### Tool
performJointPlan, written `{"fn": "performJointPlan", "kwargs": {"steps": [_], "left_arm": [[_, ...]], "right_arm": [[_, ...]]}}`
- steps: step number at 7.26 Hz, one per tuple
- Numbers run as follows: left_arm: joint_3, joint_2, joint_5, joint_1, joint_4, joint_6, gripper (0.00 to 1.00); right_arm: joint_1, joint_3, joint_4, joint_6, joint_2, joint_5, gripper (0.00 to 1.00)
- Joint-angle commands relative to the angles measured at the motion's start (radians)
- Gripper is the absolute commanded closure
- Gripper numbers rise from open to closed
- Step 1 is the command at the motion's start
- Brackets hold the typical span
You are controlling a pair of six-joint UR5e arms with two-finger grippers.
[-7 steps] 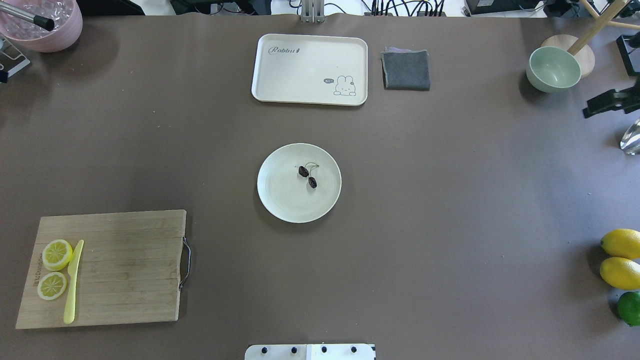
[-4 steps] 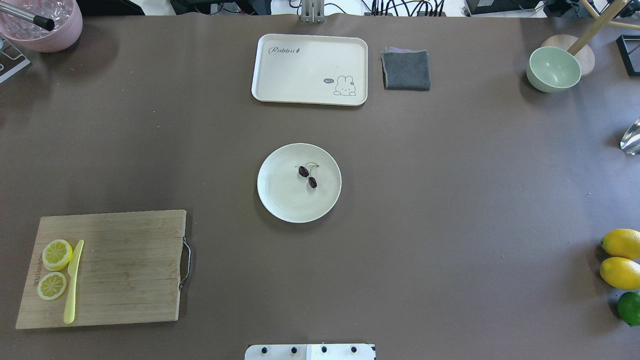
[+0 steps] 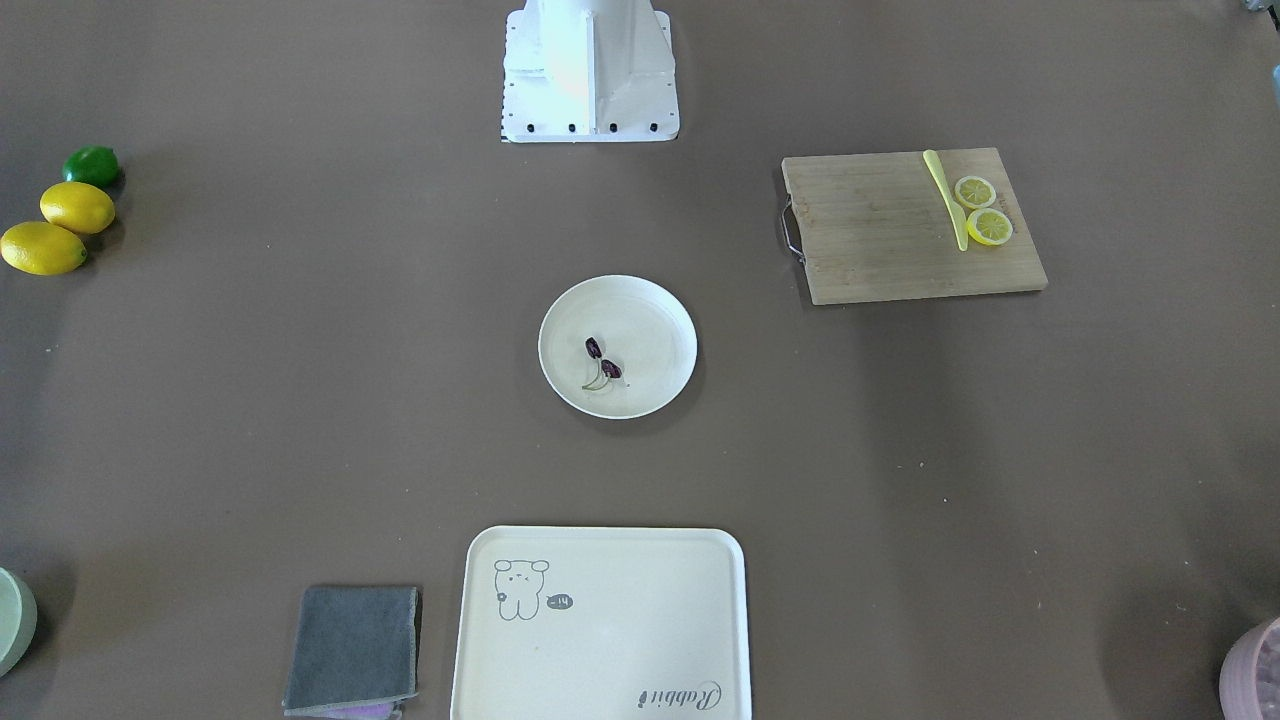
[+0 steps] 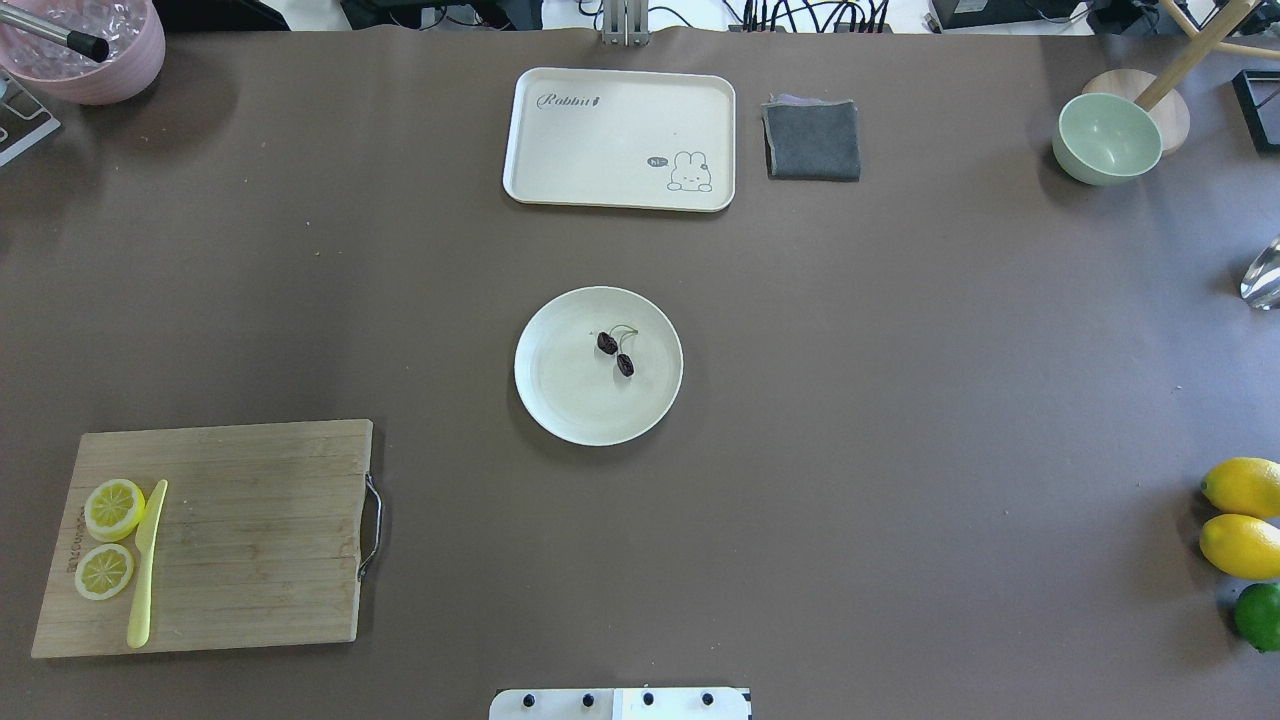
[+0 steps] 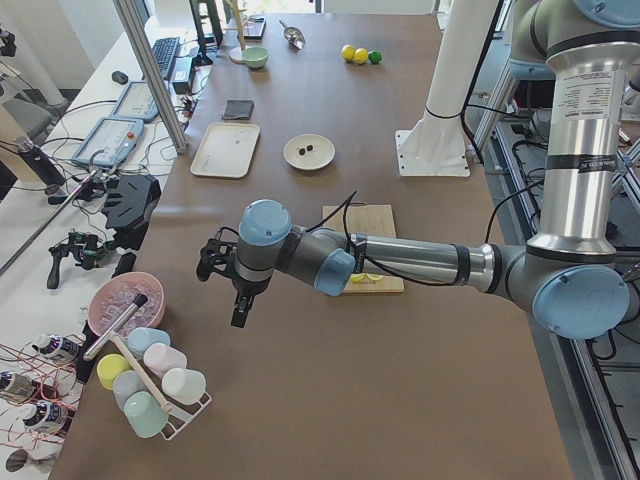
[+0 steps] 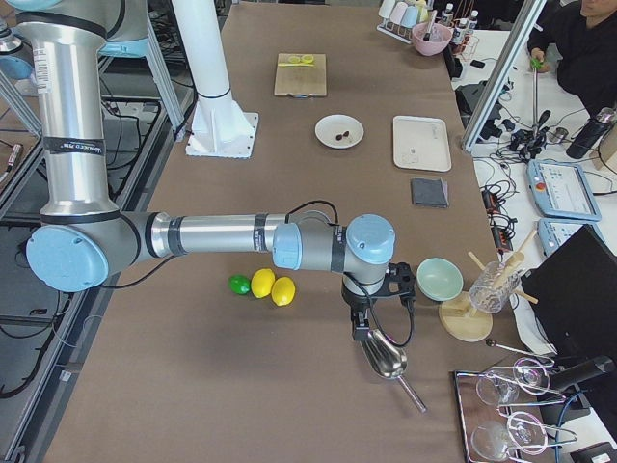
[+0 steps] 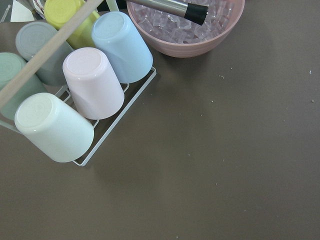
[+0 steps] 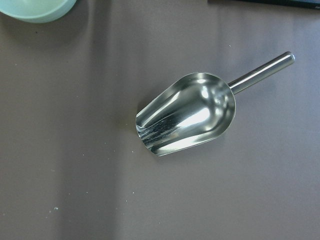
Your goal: Place red cherry on plate
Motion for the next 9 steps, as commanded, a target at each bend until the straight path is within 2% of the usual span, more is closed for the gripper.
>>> {"fn": "performJointPlan", "kwargs": {"steps": [1, 2, 5, 9], "left_arm": [[-0.100, -0.001, -0.005, -0.003, 0.177, 0.012, 0.02], [-0.110, 0.017, -0.005, -0.005, 0.179, 0.012, 0.02], [-0.079, 0.029, -0.004, -0.002, 0.176, 0.015, 0.02], [-0.071, 0.025, -0.002, 0.000, 0.173, 0.013, 0.02]], "right_arm": [[-0.017, 0.107, -0.123, 0.030, 0.004, 0.007, 0.00], [-0.046, 0.109, -0.114, 0.101, 0.004, 0.007, 0.00], [-0.063, 0.063, -0.053, 0.106, 0.001, 0.003, 0.00], [-0.063, 0.061, -0.051, 0.106, 0.004, 0.003, 0.00]]}}
